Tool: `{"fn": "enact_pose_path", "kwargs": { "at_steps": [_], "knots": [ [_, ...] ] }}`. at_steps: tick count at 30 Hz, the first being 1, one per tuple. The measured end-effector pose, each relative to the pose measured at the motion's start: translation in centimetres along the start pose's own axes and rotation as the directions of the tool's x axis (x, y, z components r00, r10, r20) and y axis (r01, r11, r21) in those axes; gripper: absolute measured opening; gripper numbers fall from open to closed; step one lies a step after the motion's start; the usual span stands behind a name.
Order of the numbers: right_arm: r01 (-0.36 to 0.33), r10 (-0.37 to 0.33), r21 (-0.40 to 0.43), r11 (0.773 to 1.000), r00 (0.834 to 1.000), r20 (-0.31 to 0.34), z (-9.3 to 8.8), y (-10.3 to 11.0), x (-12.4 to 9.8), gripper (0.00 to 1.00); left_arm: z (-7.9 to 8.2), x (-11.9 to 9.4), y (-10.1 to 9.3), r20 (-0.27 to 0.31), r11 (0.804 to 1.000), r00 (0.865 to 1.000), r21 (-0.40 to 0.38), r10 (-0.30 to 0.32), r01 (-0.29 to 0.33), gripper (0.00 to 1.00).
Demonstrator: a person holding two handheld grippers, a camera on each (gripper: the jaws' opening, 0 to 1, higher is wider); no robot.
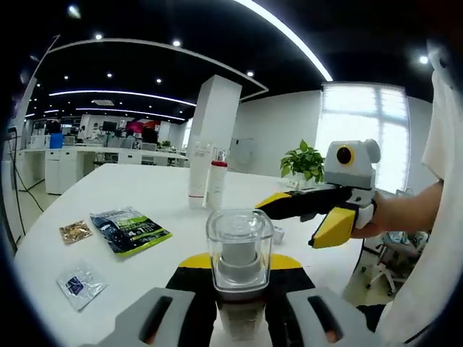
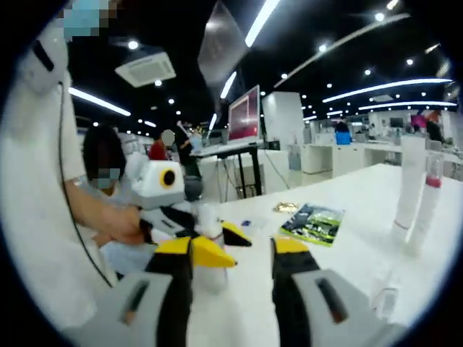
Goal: Arrange the skincare products in the storage area until every visible bottle or jar stands upright without overlapping.
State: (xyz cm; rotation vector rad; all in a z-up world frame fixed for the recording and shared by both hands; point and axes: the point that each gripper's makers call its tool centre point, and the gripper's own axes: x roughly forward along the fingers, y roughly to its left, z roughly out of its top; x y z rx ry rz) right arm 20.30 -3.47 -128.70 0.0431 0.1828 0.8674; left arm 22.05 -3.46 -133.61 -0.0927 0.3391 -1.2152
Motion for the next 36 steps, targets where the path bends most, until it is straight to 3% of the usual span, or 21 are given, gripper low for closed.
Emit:
{"fn": "enact_pose_path", "kwargs": {
  "at_steps": [9, 16, 21, 23, 26, 32, 36],
  "knots": [
    [-0.160, 0.158, -0.022, 0.987, 0.985, -0.062, -0.6, 3.5, 3.8, 0.37, -0.6, 0.2, -1.3, -0.007, 0.999, 0.999, 0.033, -0.038, 0.038, 0.24],
    [-0.156, 0.153, -0.023, 0.987, 0.984, -0.091, -1.3, 3.1, 3.8, 0.21, -1.1, 0.7, -2.7, -0.030, 0.990, 0.995, 0.102, -0.094, 0.097, 0.24],
    [-0.168, 0.163, -0.039, 0.985, 0.982, -0.093, -1.3, 3.5, 3.4, 0.20, -1.1, 0.6, -2.8, -0.033, 0.985, 0.994, 0.131, -0.109, 0.112, 0.24],
    [-0.091, 0.084, -0.092, 0.992, 0.993, -0.079, -1.1, 3.2, 3.4, 0.20, -1.2, 0.8, -2.3, -0.037, 0.985, 0.996, 0.154, -0.077, 0.082, 0.24],
    [0.001, -0.005, -0.090, 0.996, 0.999, -0.054, -1.0, 2.5, 3.6, 0.20, -2.2, 0.8, -1.5, -0.070, 0.990, 0.997, 0.137, -0.032, 0.041, 0.25],
    [0.075, -0.079, -0.083, 0.994, 0.996, -0.044, -1.0, 2.0, 3.7, 0.20, -3.5, 0.5, -0.5, -0.079, 0.993, 0.997, 0.121, 0.011, -0.001, 0.25],
    [0.063, -0.067, -0.097, 0.993, 0.997, -0.040, -1.0, 2.0, 4.0, 0.21, -3.9, 0.1, -0.2, -0.065, 0.994, 0.998, 0.111, 0.013, -0.006, 0.24]
  ]
}}
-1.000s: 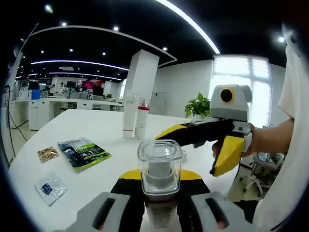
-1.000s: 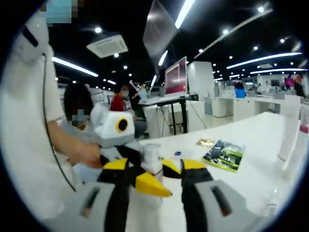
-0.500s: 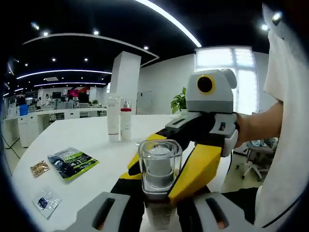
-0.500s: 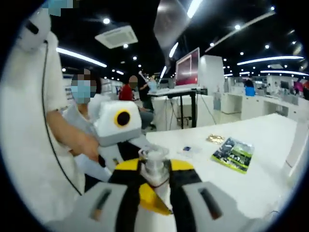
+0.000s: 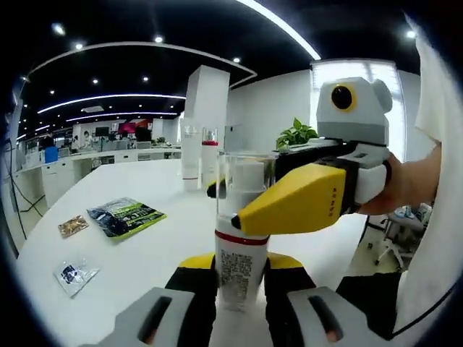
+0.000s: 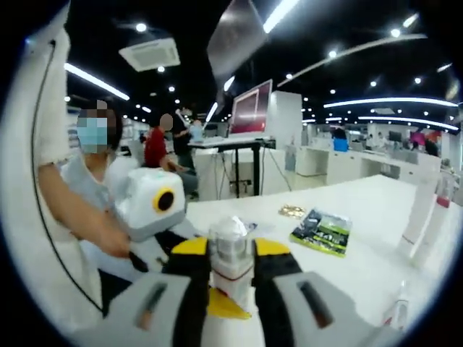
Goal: Arrange the skincare products in the storage area until every visible bottle or jar stands upright without overlapping.
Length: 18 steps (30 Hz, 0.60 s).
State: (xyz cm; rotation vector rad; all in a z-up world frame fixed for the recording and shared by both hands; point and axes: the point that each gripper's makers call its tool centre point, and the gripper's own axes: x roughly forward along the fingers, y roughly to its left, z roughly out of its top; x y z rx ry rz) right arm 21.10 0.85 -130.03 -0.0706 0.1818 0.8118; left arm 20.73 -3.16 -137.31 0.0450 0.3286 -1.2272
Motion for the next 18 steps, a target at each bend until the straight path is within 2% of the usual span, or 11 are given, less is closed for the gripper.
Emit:
{"fn": "enact_pose_path", "kwargs": {
  "at_steps": [1, 3, 4, 5, 6, 10, 14, 18],
  "knots": [
    [-0.026, 0.026, -0.005, 1.000, 1.000, 0.007, 0.0, 0.3, 0.1, 0.21, 0.1, -0.1, -0.1, -0.001, 1.000, 1.000, 0.022, -0.003, 0.003, 0.24],
    [-0.031, 0.031, -0.002, 1.000, 1.000, 0.006, -0.1, 0.1, 0.1, 0.21, 0.0, -0.1, -0.1, -0.007, 0.999, 1.000, 0.038, -0.013, 0.014, 0.24],
    [-0.048, 0.048, 0.001, 0.999, 0.998, -0.052, -1.2, 0.2, 0.0, 0.23, 0.1, -0.1, -0.1, -0.007, 0.999, 1.000, 0.041, -0.025, 0.025, 0.24],
    [-0.034, 0.035, 0.003, 0.999, 0.995, -0.097, -2.3, -0.2, 0.0, 0.26, 0.1, -0.1, -0.1, -0.006, 0.998, 0.999, 0.045, -0.032, 0.033, 0.23],
    [-0.034, 0.036, 0.014, 0.999, 0.992, -0.120, -2.9, -0.3, 0.1, 0.28, 0.1, -0.1, -0.1, -0.007, 0.998, 0.999, 0.047, -0.036, 0.037, 0.23],
    [-0.053, 0.056, 0.025, 0.998, 0.990, -0.128, -3.7, -0.1, 0.1, 0.26, 0.0, -0.1, -0.6, -0.017, 0.995, 0.997, 0.071, -0.074, 0.075, 0.23],
    [-0.078, 0.080, 0.018, 0.997, 0.990, -0.115, -3.5, 0.4, 0.3, 0.22, 0.0, -0.2, -0.6, -0.013, 0.995, 0.997, 0.064, -0.075, 0.076, 0.23],
    [-0.068, 0.070, 0.024, 0.997, 0.991, -0.111, -3.5, 0.3, 0.3, 0.21, 0.0, -0.3, -0.7, -0.026, 0.994, 0.996, 0.067, -0.080, 0.082, 0.23]
  ]
}}
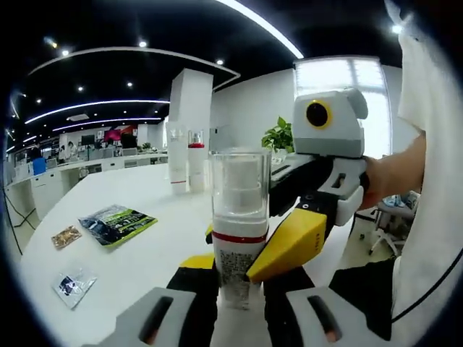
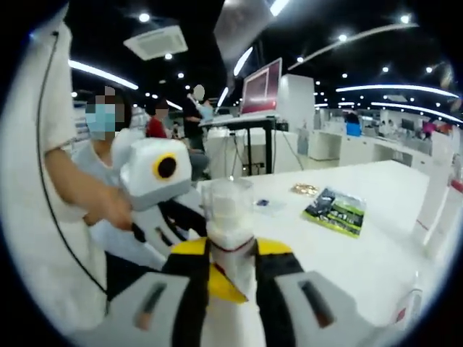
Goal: Arrange the skincare products in the storage area until every visible bottle or jar stands upright without overlapping.
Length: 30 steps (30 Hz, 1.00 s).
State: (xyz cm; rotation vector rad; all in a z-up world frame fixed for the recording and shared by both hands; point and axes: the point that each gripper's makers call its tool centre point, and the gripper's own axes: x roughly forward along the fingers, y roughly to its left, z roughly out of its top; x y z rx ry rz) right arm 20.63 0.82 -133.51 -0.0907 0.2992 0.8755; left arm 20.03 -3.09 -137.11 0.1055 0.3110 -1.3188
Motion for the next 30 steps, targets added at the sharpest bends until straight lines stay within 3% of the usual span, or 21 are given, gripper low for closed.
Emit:
{"fn": "enact_pose_path", "kwargs": {
  "at_steps": [5, 11, 15, 25, 30],
  "knots": [
    [0.033, -0.033, -0.002, 0.999, 0.999, 0.000, -0.1, -0.1, -0.2, 0.21, -0.1, 0.0, -0.1, -0.009, 1.000, 1.000, 0.007, 0.007, -0.007, 0.24],
    [0.069, -0.071, 0.035, 0.997, 0.996, 0.049, 0.8, -0.6, -0.9, 0.20, -0.4, -0.1, 0.0, -0.006, 0.998, 0.998, -0.040, 0.056, -0.056, 0.24],
    [0.078, -0.079, 0.030, 0.997, 0.996, 0.048, 0.9, -1.1, -1.0, 0.21, -1.1, -0.6, 0.2, -0.021, 0.994, 0.997, -0.069, 0.078, -0.080, 0.25],
    [0.092, -0.094, 0.039, 0.995, 0.994, 0.057, 1.3, -2.1, -1.0, 0.21, -0.3, -0.7, 1.3, 0.014, 0.987, 0.993, -0.112, 0.119, -0.117, 0.30],
    [0.133, -0.136, 0.056, 0.990, 0.989, 0.063, 1.5, -3.4, -1.5, 0.21, -0.3, -0.6, 1.6, 0.027, 0.982, 0.991, -0.139, 0.135, -0.130, 0.31]
  ]
}}
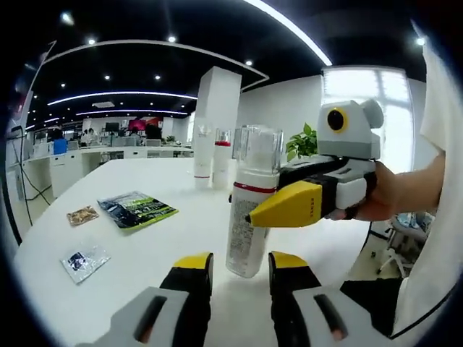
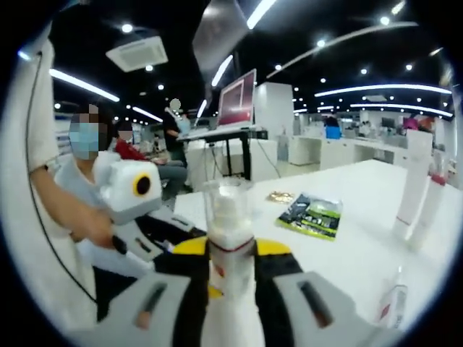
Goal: Arrange the skincare products in the storage area until every visible bottle or jar stands upright without overlapping.
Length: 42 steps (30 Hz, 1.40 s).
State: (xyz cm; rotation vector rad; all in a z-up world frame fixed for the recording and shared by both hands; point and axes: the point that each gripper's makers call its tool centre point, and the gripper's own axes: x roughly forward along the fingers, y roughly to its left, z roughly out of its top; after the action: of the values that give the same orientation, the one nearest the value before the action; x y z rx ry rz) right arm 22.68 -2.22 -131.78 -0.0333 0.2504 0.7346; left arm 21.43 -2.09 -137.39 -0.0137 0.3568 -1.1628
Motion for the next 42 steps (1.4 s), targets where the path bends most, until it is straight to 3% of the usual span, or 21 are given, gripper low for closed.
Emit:
{"fn": "enact_pose_path", "kwargs": {
  "at_steps": [7, 12, 22, 31, 42],
  "knots": [
    [0.108, -0.109, 0.010, 0.994, 0.994, 0.027, 1.4, -3.9, -0.6, 0.21, 0.0, -0.1, 0.1, 0.006, 1.000, 1.000, -0.009, 0.002, -0.002, 0.32],
    [0.243, -0.247, 0.070, 0.968, 0.967, 0.060, 2.6, -8.9, -1.5, 0.21, -0.2, -0.4, 0.4, 0.011, 1.000, 1.000, -0.021, 0.008, -0.008, 0.32],
    [0.375, -0.376, 0.032, 0.927, 0.923, 0.086, 4.4, -15.7, -1.5, 0.21, 0.3, -1.1, 0.6, 0.036, 0.999, 0.999, -0.046, 0.022, -0.020, 0.32],
    [0.413, -0.420, 0.093, 0.906, 0.905, 0.064, 3.9, -19.8, -0.7, 0.21, 0.2, -1.9, 0.1, 0.036, 0.998, 0.999, -0.052, 0.025, -0.023, 0.32],
    [0.427, -0.427, 0.047, 0.903, 0.904, -0.011, 2.0, -21.8, 0.8, 0.21, 0.3, -2.8, 0.4, 0.044, 0.997, 0.998, -0.066, 0.045, -0.042, 0.31]
  ]
}}
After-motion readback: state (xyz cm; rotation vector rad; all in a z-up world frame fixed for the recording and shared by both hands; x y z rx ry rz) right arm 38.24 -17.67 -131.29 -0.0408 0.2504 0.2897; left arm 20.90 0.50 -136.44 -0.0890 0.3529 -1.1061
